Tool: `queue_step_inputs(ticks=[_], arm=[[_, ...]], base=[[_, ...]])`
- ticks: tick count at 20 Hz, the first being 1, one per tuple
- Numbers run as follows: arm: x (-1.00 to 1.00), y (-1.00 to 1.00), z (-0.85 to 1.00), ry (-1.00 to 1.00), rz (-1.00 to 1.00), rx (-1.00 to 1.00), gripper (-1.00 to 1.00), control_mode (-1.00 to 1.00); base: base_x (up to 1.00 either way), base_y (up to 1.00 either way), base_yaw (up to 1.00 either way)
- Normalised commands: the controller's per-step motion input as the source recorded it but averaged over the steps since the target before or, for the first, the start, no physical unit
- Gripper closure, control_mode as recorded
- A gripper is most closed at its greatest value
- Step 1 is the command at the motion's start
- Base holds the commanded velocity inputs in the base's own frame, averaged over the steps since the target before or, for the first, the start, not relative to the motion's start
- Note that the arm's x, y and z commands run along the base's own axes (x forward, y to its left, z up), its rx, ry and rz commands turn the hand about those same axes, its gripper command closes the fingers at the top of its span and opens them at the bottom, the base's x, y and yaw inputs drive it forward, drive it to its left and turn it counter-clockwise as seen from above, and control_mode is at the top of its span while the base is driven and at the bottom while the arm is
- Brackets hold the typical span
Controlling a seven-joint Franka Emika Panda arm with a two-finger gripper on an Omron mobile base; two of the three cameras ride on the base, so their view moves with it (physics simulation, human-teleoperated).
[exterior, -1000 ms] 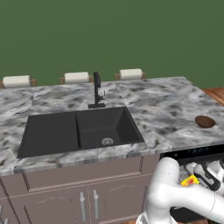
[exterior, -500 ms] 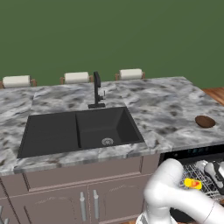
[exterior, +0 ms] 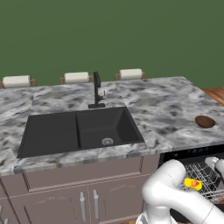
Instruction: Pick up the cup and bowl from the counter, place them in the dishwasher, and close the dishwasher door.
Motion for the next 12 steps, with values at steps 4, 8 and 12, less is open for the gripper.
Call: queue_step_inputs(ticks=[4,8,12], arm=[[-0.25,-0.26,0.64,-0.05,0.00,0.00,-1.00,-1.00],[-0.28,-0.29,0.67,-0.05,0.00,0.00,-1.00,-1.00],[-0.16,-0.27,0.64,-0.04,0.00,0.01,-1.00,-1.00]], base=[[0.00,0.00,0.00],[0.00,0.00,0.00],[0.00,0.00,0.00]])
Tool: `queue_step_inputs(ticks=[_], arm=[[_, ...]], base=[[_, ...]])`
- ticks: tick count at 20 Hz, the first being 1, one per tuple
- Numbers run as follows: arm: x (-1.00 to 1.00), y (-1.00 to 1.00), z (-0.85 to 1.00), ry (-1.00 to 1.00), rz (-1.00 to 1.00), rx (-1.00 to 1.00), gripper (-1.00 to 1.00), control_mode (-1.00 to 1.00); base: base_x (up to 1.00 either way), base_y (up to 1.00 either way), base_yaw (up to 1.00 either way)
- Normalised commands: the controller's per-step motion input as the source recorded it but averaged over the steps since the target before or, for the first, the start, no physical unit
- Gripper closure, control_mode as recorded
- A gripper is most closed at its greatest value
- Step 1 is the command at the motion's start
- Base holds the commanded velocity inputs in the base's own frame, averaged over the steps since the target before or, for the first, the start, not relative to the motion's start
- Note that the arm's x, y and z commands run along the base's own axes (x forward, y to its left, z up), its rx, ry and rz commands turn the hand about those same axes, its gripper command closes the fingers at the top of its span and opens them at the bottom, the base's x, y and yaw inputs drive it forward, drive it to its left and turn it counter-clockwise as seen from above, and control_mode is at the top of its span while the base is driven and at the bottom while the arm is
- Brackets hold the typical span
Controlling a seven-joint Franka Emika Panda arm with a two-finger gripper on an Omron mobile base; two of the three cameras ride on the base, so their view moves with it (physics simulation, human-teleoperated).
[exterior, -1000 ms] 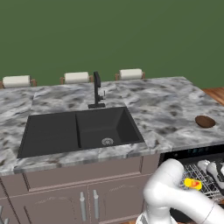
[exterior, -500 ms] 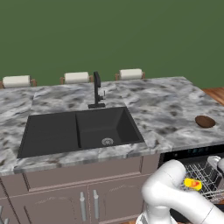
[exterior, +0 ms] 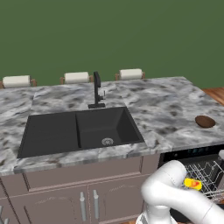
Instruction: Pick up the cup and bowl from the counter, place them in the dishwasher, and close the dishwasher door.
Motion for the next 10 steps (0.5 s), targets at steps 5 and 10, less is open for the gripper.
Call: queue_step_inputs(ticks=[5,10], arm=[[0.00,-0.27,0.65,-0.03,0.00,0.05,-1.00,-1.00],[0.00,-0.18,0.60,-0.03,0.00,0.07,-1.00,-1.00]], base=[[0.00,0.00,0.00],[0.00,0.00,0.00]])
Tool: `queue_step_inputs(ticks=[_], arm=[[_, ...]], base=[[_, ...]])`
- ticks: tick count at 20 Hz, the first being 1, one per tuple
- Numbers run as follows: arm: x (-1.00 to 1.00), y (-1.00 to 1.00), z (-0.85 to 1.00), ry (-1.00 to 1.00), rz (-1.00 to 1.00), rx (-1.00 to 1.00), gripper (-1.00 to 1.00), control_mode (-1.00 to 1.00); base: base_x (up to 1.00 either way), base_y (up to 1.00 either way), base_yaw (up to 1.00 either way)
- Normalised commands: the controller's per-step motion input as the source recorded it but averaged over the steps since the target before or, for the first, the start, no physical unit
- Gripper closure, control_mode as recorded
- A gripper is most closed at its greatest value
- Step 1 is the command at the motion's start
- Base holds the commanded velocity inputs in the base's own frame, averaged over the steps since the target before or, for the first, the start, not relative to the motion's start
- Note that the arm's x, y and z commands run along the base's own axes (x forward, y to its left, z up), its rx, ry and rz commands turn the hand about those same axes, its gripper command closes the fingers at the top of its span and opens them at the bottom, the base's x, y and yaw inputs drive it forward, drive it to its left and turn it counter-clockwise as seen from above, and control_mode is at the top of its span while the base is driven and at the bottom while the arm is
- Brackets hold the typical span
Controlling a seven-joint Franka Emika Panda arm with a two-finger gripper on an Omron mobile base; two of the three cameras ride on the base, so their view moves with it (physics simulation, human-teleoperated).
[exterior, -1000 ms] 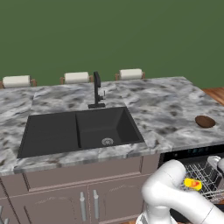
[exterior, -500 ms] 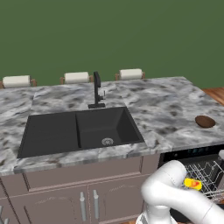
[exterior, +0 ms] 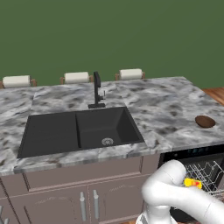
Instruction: Pick up the cup and bowl from the counter, place them in the dishwasher, and close the dishwasher door.
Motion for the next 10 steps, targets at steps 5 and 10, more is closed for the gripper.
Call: queue_step_inputs(ticks=[5,10], arm=[[0.15,-0.08,0.52,-0.04,0.00,0.08,-1.00,-1.00],[0.23,-0.02,0.56,-0.03,0.00,0.06,-1.00,-1.00]], base=[[0.00,0.00,0.00],[0.00,0.00,0.00]])
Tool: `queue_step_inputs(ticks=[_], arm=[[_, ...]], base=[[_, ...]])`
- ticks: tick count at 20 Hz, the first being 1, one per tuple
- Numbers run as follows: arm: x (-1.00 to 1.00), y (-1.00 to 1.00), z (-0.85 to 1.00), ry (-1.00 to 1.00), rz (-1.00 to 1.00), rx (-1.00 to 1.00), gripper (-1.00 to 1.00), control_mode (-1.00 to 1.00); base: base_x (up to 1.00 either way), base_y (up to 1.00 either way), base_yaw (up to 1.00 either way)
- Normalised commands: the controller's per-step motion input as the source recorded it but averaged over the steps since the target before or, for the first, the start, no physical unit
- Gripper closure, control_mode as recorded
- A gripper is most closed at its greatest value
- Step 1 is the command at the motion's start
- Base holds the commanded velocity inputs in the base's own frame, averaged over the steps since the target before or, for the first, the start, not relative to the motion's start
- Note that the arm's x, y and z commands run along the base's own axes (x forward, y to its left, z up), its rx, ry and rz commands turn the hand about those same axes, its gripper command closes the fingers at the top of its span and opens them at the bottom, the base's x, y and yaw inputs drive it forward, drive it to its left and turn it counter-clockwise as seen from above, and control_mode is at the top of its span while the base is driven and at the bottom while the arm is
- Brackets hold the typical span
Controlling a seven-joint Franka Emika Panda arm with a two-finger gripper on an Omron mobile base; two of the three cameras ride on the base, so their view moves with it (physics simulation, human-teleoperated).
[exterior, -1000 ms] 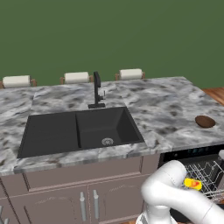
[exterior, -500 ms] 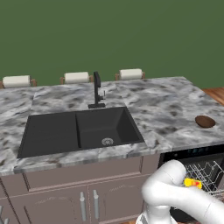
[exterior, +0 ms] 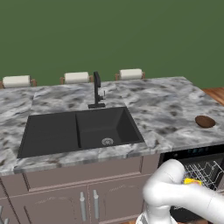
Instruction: Pick up the cup and bowl from the counter, place them in the dishwasher, and close the dishwasher door.
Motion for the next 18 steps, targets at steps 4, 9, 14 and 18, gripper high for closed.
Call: queue_step_inputs(ticks=[4,9,14,18], arm=[[0.27,0.00,0.52,-0.03,0.00,0.04,-1.00,-1.00],[0.36,0.00,0.28,-0.01,0.00,0.05,-1.00,-1.00],[0.41,0.00,0.01,0.00,0.00,0.02,-1.00,-1.00],[0.39,0.00,0.00,0.00,0.00,0.00,-1.00,-1.00]], base=[[0.00,0.00,0.00],[0.00,0.00,0.00],[0.00,0.00,0.00],[0.00,0.00,0.00]])
